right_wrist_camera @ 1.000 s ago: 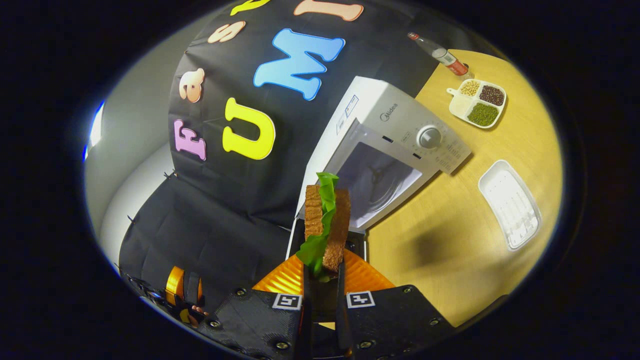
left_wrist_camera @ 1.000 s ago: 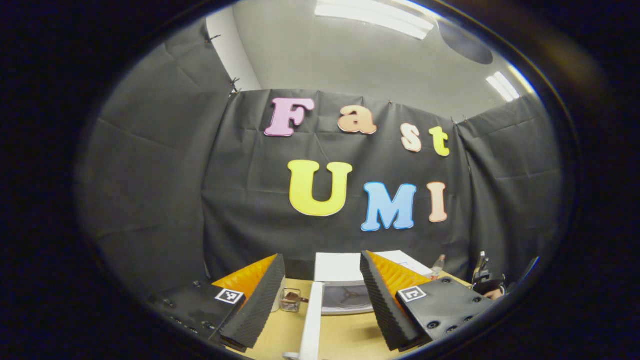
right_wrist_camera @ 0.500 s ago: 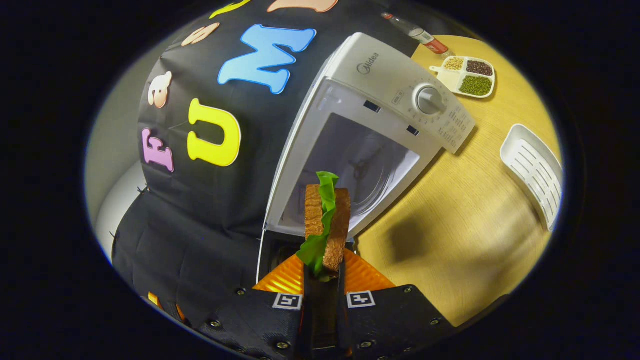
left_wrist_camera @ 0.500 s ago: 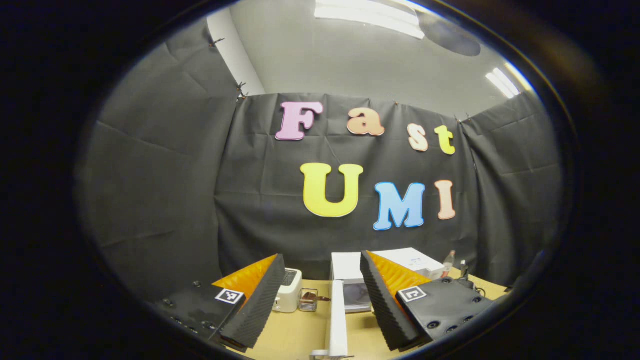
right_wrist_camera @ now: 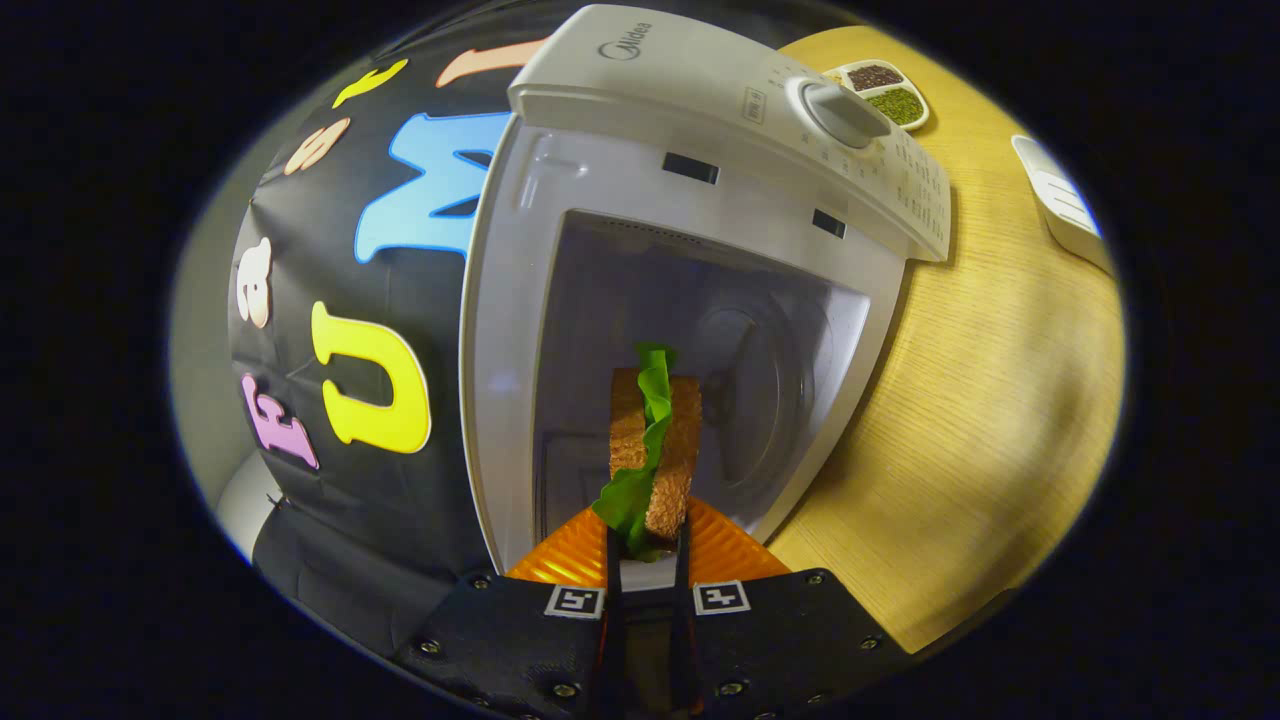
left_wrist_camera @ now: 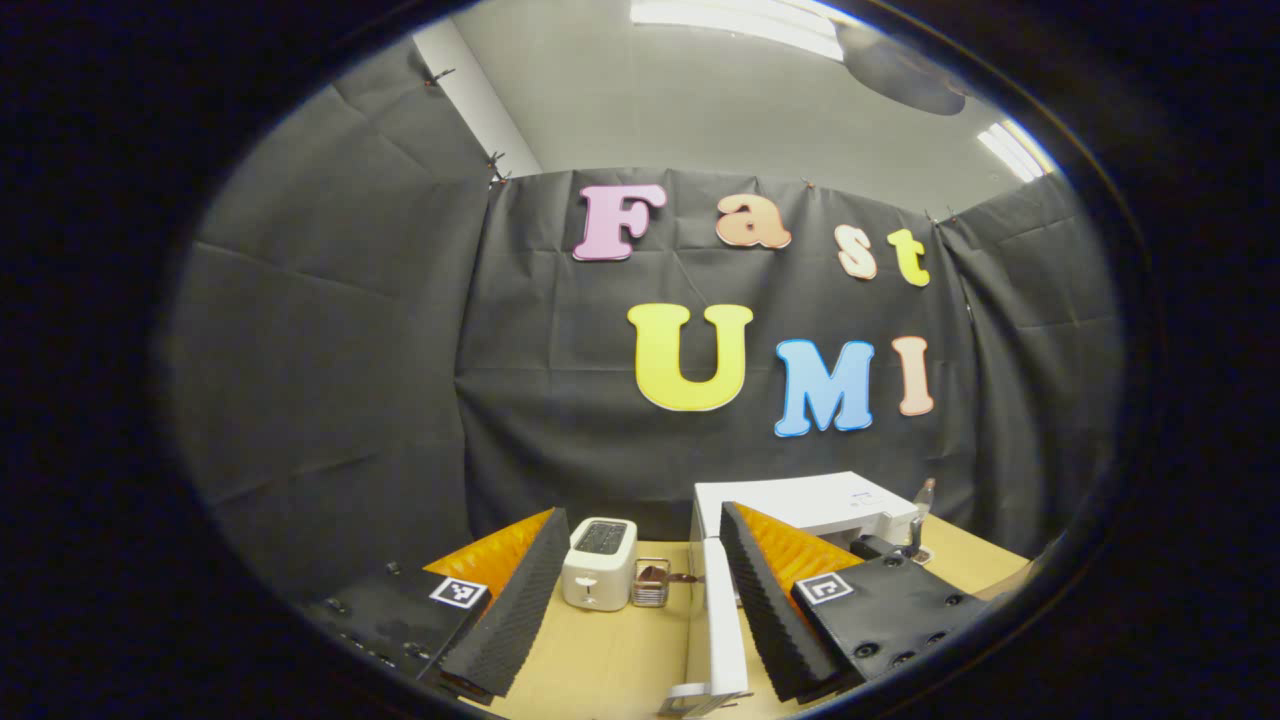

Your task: Open the microwave oven with the left hand, put the food in, and close the microwave oven.

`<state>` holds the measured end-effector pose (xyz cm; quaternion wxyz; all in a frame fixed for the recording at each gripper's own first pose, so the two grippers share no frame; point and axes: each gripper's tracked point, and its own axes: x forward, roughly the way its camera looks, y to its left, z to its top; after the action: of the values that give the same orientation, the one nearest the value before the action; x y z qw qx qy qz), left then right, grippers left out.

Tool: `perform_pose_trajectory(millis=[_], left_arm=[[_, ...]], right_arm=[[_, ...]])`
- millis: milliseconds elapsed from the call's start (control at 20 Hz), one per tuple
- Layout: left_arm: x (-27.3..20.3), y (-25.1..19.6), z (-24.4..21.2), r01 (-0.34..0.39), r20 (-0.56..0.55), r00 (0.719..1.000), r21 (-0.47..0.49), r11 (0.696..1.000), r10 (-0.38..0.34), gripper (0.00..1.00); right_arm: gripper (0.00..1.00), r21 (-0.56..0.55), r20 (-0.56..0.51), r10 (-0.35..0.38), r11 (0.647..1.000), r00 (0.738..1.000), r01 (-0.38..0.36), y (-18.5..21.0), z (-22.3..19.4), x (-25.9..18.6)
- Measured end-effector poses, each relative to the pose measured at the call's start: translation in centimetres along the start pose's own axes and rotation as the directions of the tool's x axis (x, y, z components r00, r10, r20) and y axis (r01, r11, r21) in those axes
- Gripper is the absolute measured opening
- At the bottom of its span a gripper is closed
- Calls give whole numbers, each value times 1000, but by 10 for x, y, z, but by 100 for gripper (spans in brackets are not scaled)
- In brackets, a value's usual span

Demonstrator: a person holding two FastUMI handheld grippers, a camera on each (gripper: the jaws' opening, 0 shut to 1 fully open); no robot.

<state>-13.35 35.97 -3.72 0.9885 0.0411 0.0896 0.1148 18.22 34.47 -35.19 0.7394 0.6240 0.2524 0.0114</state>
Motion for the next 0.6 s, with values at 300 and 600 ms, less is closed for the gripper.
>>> perform_pose_trajectory(millis=[300,600], left_arm=[[-8,29,-16,-75,-59,995,18,997,76,97],[7,28,-16,-66,-55,996,8,998,66,96]], right_arm=[[18,167,137,-91,984,986,67,-25,9,55],[21,74,135,-128,990,983,118,-30,5,71]])
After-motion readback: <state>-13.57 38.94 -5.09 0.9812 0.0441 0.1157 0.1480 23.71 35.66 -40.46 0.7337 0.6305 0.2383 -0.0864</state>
